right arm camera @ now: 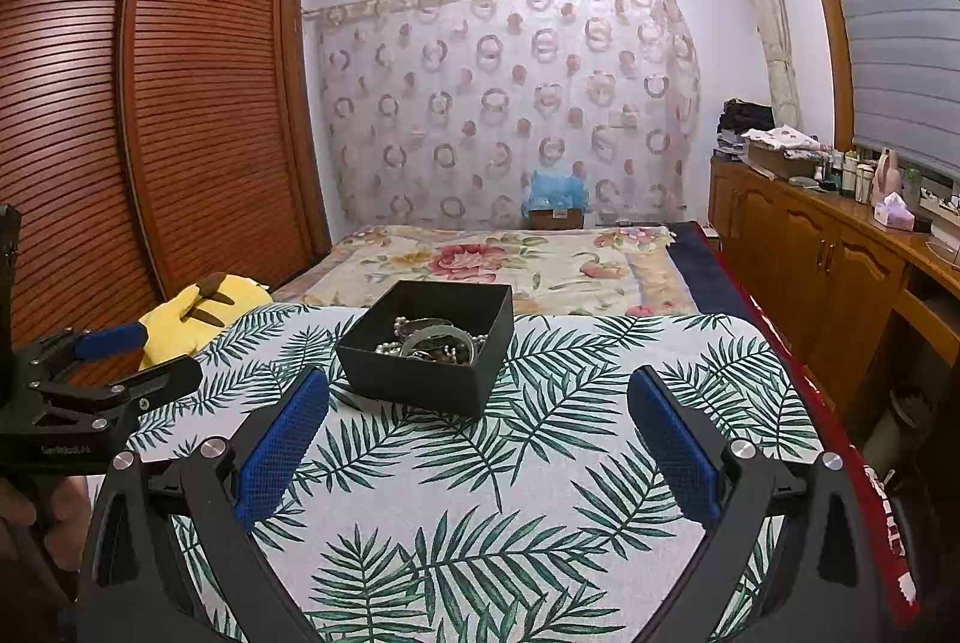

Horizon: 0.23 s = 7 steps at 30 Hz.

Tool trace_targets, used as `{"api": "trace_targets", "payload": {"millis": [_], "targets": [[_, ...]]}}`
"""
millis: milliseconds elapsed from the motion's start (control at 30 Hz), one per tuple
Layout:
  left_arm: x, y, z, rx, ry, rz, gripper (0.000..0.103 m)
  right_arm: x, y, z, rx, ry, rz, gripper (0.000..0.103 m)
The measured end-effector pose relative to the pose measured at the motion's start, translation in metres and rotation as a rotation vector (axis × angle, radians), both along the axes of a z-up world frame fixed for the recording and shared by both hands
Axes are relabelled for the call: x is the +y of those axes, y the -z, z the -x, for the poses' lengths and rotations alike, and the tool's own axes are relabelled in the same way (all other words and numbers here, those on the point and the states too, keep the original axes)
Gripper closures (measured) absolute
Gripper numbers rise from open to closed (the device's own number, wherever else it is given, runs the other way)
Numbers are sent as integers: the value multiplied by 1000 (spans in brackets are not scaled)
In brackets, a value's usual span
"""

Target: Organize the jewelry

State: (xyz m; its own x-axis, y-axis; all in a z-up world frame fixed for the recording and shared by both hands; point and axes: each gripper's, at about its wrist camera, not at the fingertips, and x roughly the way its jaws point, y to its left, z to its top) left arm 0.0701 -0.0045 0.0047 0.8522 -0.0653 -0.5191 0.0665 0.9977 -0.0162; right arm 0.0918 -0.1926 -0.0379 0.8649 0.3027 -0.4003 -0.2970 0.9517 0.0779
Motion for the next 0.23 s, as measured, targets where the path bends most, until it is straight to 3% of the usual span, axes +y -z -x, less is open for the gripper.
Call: {"api": "trace_targets", "payload": {"millis": [233], "targets": [[-1,2,2,0,0,0,8,-1,0,0,0,-1,0,3]]}}
